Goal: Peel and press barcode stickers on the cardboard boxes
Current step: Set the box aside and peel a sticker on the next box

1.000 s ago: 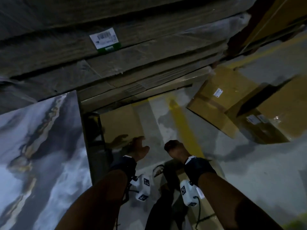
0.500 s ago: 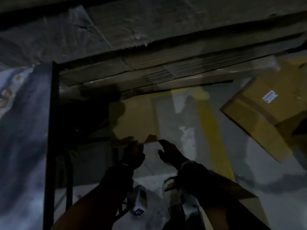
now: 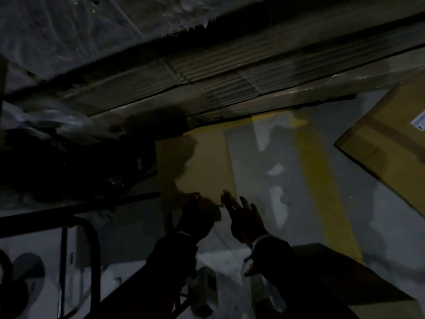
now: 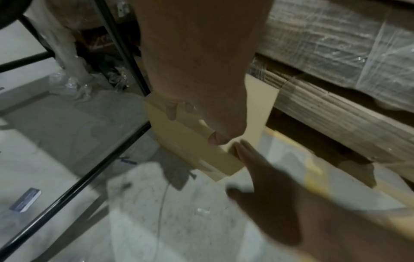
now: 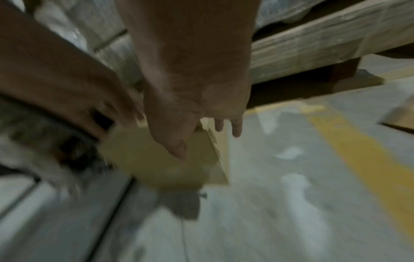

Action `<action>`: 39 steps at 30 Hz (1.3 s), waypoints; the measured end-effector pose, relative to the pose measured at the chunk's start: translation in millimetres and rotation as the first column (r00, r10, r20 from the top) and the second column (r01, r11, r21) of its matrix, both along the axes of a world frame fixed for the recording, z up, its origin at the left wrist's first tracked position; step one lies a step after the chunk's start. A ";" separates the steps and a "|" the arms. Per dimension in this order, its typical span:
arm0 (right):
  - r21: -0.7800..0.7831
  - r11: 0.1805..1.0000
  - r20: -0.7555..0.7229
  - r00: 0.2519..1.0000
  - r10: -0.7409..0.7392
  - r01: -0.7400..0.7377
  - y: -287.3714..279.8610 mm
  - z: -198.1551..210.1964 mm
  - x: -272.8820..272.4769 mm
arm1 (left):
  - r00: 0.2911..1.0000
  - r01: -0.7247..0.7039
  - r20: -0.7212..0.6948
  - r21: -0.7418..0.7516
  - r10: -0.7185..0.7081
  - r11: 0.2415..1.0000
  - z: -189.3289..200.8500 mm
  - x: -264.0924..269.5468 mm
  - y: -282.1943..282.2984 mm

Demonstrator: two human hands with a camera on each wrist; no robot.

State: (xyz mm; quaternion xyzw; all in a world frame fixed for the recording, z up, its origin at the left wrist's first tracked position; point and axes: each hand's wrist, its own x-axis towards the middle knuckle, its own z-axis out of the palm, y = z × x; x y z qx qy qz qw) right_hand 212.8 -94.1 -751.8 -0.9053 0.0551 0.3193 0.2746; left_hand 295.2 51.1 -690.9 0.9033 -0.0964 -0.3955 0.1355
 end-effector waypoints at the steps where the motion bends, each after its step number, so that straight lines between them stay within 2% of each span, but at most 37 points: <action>1: -0.034 0.999 0.014 1.000 -0.004 0.005 -5.6 -0.4 -11.0 | 1.000 -0.014 0.009 0.026 0.014 1.000 -0.1 -2.1 -0.7; 3: -0.067 0.996 0.006 0.999 -0.053 0.054 -21.0 -1.1 -32.1 | 0.992 0.012 0.122 0.036 -0.016 0.999 8.4 -6.9 -7.3; 5: -0.100 0.993 -0.066 0.995 -0.068 0.061 -38.5 -2.1 -52.2 | 0.956 0.061 0.289 -0.007 -0.056 0.998 15.3 -10.5 -15.8; 8: -0.158 0.987 -0.260 0.962 -0.081 0.040 -70.7 -3.4 -80.0 | 0.865 0.038 0.501 -0.127 0.031 0.991 26.9 -21.2 -37.1; 10: -0.161 0.983 -0.381 0.913 -0.144 0.087 -91.7 -4.2 -96.9 | 0.834 -0.008 0.546 -0.130 0.079 0.991 43.1 -28.3 -57.3; 12: -0.124 0.971 -0.400 0.885 -0.239 0.206 -105.5 -6.2 -112.2 | 0.860 -0.027 0.501 -0.153 0.101 0.988 44.9 -35.7 -68.8; 14: -0.046 0.897 -0.307 0.849 -0.431 0.439 -115.4 -3.7 -119.1 | 0.932 0.093 0.360 -0.114 -0.046 0.989 33.0 -48.3 -77.8; 15: 0.010 0.824 -0.247 0.800 -0.547 0.567 -118.5 0.4 -118.3 | 0.960 0.168 0.245 -0.108 -0.138 0.980 24.3 -55.6 -82.6; 17: 0.090 0.638 -0.116 0.644 -0.756 0.765 -118.8 9.4 -113.4 | 0.966 0.258 0.064 -0.138 -0.252 0.956 11.9 -70.0 -94.6; 19: 0.112 0.483 0.078 0.476 -0.876 0.869 -116.0 21.6 -109.3 | 0.973 0.230 0.068 -0.228 -0.220 0.946 10.3 -81.3 -107.8; 20: 0.110 0.451 0.193 0.426 -0.884 0.886 -115.4 25.5 -109.3 | 0.980 0.195 0.100 -0.287 -0.174 0.938 11.5 -85.3 -113.6; 21: 0.095 0.456 0.277 0.417 -0.866 0.885 -116.2 28.2 -110.6 | 0.985 0.157 0.116 -0.342 -0.124 0.926 12.7 -87.6 -118.4; 23: 0.036 0.515 0.345 0.473 -0.811 0.857 -124.2 33.5 -110.5 | 0.989 0.125 0.123 -0.375 -0.084 0.919 13.2 -87.1 -125.0; 25: -0.022 0.623 0.337 0.593 -0.732 0.782 -135.5 33.6 -109.4 | 0.984 0.166 0.111 -0.294 -0.138 0.941 8.7 -82.1 -128.8; 28: -0.092 0.778 0.203 0.776 -0.597 0.622 -148.6 32.5 -107.6 | 0.984 0.169 0.081 -0.164 -0.157 0.972 -6.6 -65.8 -132.3; 31: -0.124 0.878 0.073 0.887 -0.456 0.462 -150.9 26.1 -110.0 | 0.983 0.156 0.118 -0.164 -0.138 0.974 -20.6 -43.3 -137.3; 35: -0.094 0.916 -0.090 0.913 -0.398 0.390 -143.6 11.8 -121.5 | 0.987 0.144 0.084 -0.138 -0.134 0.980 -37.8 -16.9 -138.1; 39: -0.098 0.925 -0.126 0.918 -0.376 0.366 -142.5 4.5 -128.8 | 0.990 0.140 0.029 -0.115 -0.137 0.983 -49.4 2.8 -138.0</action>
